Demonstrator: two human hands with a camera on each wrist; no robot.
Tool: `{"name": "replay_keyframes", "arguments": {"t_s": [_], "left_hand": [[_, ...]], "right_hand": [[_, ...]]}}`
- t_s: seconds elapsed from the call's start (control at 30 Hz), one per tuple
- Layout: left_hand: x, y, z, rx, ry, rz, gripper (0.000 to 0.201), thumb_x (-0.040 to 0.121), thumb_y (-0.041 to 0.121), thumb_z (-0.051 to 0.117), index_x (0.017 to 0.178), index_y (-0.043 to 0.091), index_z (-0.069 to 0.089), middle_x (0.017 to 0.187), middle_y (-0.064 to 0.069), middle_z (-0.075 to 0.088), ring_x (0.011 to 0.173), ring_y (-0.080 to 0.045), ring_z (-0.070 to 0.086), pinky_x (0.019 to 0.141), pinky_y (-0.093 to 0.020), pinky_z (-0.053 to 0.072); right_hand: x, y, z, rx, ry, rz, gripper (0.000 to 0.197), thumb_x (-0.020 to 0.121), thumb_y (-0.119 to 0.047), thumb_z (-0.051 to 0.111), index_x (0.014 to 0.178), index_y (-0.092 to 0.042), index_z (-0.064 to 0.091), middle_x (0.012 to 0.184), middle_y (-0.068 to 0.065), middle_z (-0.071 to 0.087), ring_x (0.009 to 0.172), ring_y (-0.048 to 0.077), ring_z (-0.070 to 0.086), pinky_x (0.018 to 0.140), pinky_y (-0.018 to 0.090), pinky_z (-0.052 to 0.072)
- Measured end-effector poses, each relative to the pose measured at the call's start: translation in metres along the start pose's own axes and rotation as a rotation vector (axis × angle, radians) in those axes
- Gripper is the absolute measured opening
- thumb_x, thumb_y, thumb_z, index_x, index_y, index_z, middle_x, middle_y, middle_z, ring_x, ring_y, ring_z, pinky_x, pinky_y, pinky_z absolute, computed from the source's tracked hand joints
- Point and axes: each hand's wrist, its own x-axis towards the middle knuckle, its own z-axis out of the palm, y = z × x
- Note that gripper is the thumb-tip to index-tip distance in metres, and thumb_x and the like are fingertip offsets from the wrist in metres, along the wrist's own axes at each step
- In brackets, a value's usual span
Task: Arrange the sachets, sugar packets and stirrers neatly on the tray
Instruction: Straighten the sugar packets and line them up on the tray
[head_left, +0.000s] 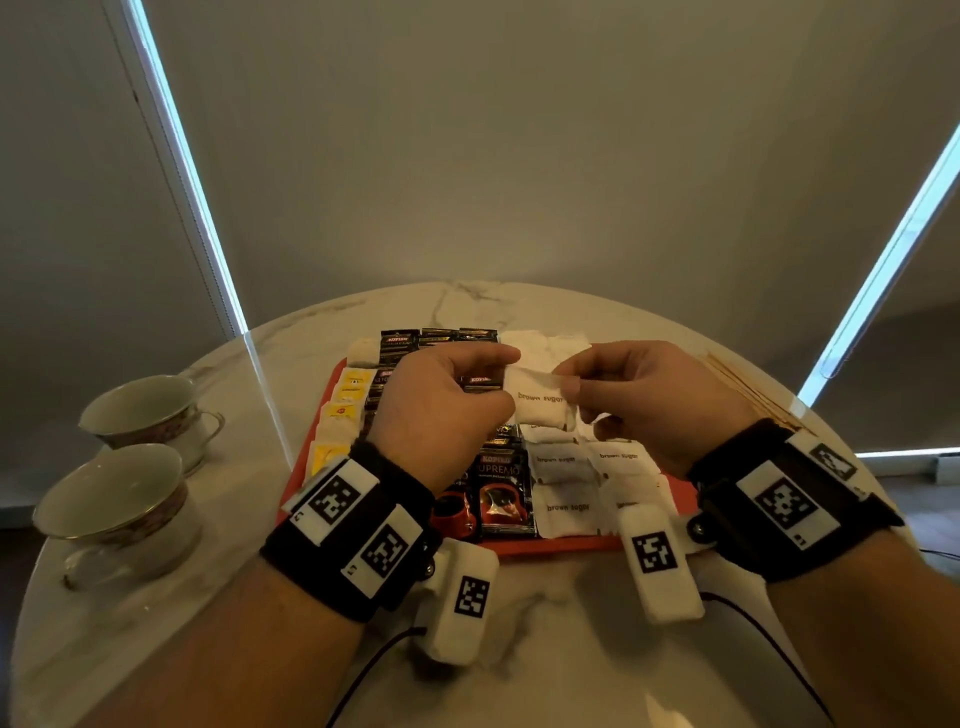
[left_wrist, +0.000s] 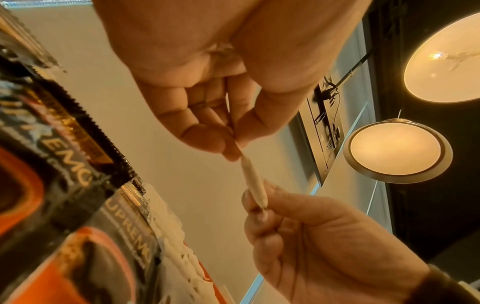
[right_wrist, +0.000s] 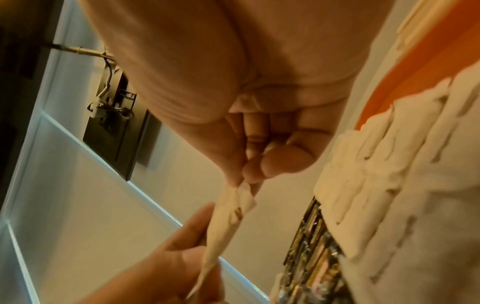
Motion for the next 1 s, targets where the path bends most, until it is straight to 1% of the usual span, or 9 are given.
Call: {"name": "replay_keyframes", "arguments": {"t_s": [0.2, 0.27, 0.37, 0.5, 0.6, 0.67, 0.77, 0.87, 1.0], "left_hand": [[-0.001, -0.001, 0.003, -0.140, -0.032, -0.058, 0.023, 0.088, -0.002, 0.070, 0.097, 0.019, 0.075, 0.088, -0.005, 0.077, 0.068, -0.016, 0.069, 0.065, -0.033, 0.059], [-0.002, 0.000, 0.005, -0.165, -0.023, -0.071, 0.019, 0.089, 0.001, 0.071, 0.096, 0.019, 0.075, 0.090, -0.007, 0.077, 0.072, -0.017, 0.070, 0.065, -0.032, 0.059], [-0.006, 0.003, 0.008, -0.190, -0.025, -0.096, 0.018, 0.089, 0.001, 0.071, 0.096, 0.017, 0.076, 0.093, -0.010, 0.078, 0.071, -0.015, 0.070, 0.066, -0.033, 0.060], [-0.013, 0.008, 0.015, -0.182, -0.062, -0.115, 0.019, 0.089, -0.001, 0.071, 0.098, 0.015, 0.076, 0.095, -0.010, 0.077, 0.075, -0.016, 0.071, 0.068, -0.033, 0.063], [-0.020, 0.013, 0.018, -0.083, -0.133, -0.129, 0.022, 0.089, -0.001, 0.071, 0.099, 0.019, 0.076, 0.099, -0.004, 0.075, 0.083, -0.020, 0.074, 0.071, -0.033, 0.064], [-0.028, 0.015, 0.016, 0.023, -0.185, -0.146, 0.024, 0.088, 0.001, 0.072, 0.099, 0.022, 0.076, 0.098, -0.001, 0.075, 0.080, -0.021, 0.076, 0.070, -0.032, 0.065], [-0.037, 0.015, 0.009, 0.203, -0.246, -0.131, 0.026, 0.088, 0.005, 0.072, 0.100, 0.028, 0.076, 0.098, 0.003, 0.075, 0.075, -0.010, 0.070, 0.059, -0.021, 0.057], [-0.042, 0.018, 0.007, 0.361, -0.319, -0.128, 0.030, 0.088, 0.008, 0.073, 0.105, 0.033, 0.077, 0.104, 0.011, 0.072, 0.093, -0.005, 0.067, 0.074, -0.022, 0.056], [-0.049, 0.021, 0.019, 0.612, -0.434, -0.095, 0.037, 0.088, 0.019, 0.074, 0.122, 0.034, 0.073, 0.103, 0.016, 0.067, 0.097, -0.005, 0.065, 0.080, -0.021, 0.056]], "right_hand": [[-0.021, 0.015, -0.013, -0.193, 0.000, 0.157, 0.009, 0.091, -0.019, 0.073, 0.087, -0.022, 0.080, 0.092, 0.016, 0.074, 0.064, 0.014, 0.055, 0.060, 0.027, 0.050], [-0.027, 0.016, -0.009, -0.257, -0.024, 0.192, 0.008, 0.091, -0.021, 0.074, 0.088, -0.024, 0.080, 0.091, 0.009, 0.076, 0.063, 0.011, 0.058, 0.056, 0.022, 0.050], [-0.033, 0.016, -0.002, -0.405, -0.035, 0.200, 0.007, 0.091, -0.024, 0.074, 0.087, -0.028, 0.079, 0.084, -0.006, 0.077, 0.071, 0.006, 0.064, 0.060, 0.022, 0.050], [-0.036, 0.016, 0.000, -0.480, -0.048, 0.239, 0.007, 0.091, -0.025, 0.074, 0.086, -0.027, 0.080, 0.081, -0.010, 0.074, 0.073, 0.006, 0.062, 0.065, 0.023, 0.048], [-0.039, 0.014, -0.002, -0.499, -0.043, 0.241, 0.006, 0.089, -0.028, 0.075, 0.087, -0.028, 0.081, 0.080, -0.010, 0.074, 0.075, 0.006, 0.062, 0.065, 0.023, 0.048], [-0.041, 0.013, -0.003, -0.537, -0.014, 0.211, 0.008, 0.090, -0.030, 0.073, 0.090, -0.031, 0.081, 0.088, -0.013, 0.073, 0.082, 0.003, 0.063, 0.062, 0.020, 0.045], [-0.043, 0.013, -0.005, -0.525, 0.049, 0.143, 0.012, 0.092, -0.025, 0.070, 0.090, -0.033, 0.078, 0.097, -0.016, 0.070, 0.090, -0.002, 0.060, 0.067, 0.018, 0.044], [-0.044, 0.011, -0.001, -0.529, 0.016, 0.127, 0.017, 0.092, -0.018, 0.070, 0.086, -0.031, 0.079, 0.096, -0.015, 0.071, 0.089, -0.002, 0.060, 0.064, 0.017, 0.042], [-0.044, 0.005, 0.008, -0.633, -0.141, 0.212, 0.014, 0.087, -0.021, 0.076, 0.087, -0.034, 0.080, 0.089, -0.014, 0.074, 0.080, 0.001, 0.064, 0.059, 0.015, 0.046]]}}
